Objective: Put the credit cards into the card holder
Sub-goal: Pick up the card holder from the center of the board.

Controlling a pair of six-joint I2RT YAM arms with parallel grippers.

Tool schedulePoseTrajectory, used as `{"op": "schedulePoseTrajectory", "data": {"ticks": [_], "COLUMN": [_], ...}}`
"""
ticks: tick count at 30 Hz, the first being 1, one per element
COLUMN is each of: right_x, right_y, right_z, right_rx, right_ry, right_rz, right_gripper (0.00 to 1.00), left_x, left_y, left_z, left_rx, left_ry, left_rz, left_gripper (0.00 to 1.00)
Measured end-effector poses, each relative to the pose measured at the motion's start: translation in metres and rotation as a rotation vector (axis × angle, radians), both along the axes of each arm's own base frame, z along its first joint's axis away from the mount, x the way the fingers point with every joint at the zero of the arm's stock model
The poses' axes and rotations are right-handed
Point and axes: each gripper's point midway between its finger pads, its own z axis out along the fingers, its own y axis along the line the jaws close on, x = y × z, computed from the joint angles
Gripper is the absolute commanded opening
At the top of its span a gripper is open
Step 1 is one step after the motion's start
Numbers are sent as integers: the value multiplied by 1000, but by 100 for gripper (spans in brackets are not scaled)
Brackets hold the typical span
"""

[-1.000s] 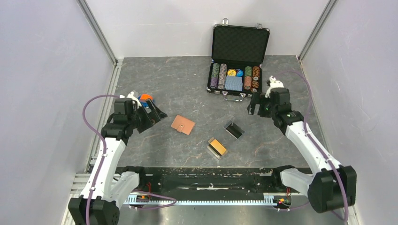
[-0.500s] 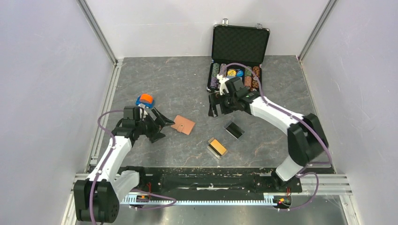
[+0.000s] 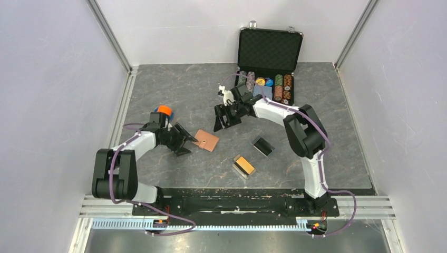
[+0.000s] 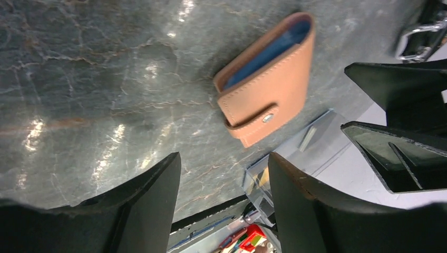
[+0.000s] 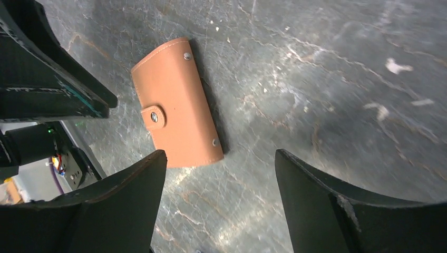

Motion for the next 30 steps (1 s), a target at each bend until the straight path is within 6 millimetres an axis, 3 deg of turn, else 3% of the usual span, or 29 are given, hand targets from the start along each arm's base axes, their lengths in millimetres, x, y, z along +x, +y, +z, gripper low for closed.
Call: {"op": "schedulePoseTrajectory", "data": {"ticks": [5,9,16,23,30], "right_x": [-10,-23,-55,-93,-94], "right_y": [16,19,22,22,16], "right_z": [-20,-24,-31,-42,-44], "right_rx": [27,49,135,173,151], "right_ry": [64,97,169,249,248], "right_rz": [68,113,157,109,18], "right_gripper": [67,61,48,2,0], "left_x": [-3,1,8,12,9], "left_y": [-2,-3,-21,-28,-32], "left_z": [-15,-21,-29,-31,-28], "left_rx": [4,11,-30,-73,-87], "left_ry": [48,36,12,-29,-56], "left_rz": [-7,-12,-60,-87,-101], "left_gripper": [64,61,42,44,49]}}
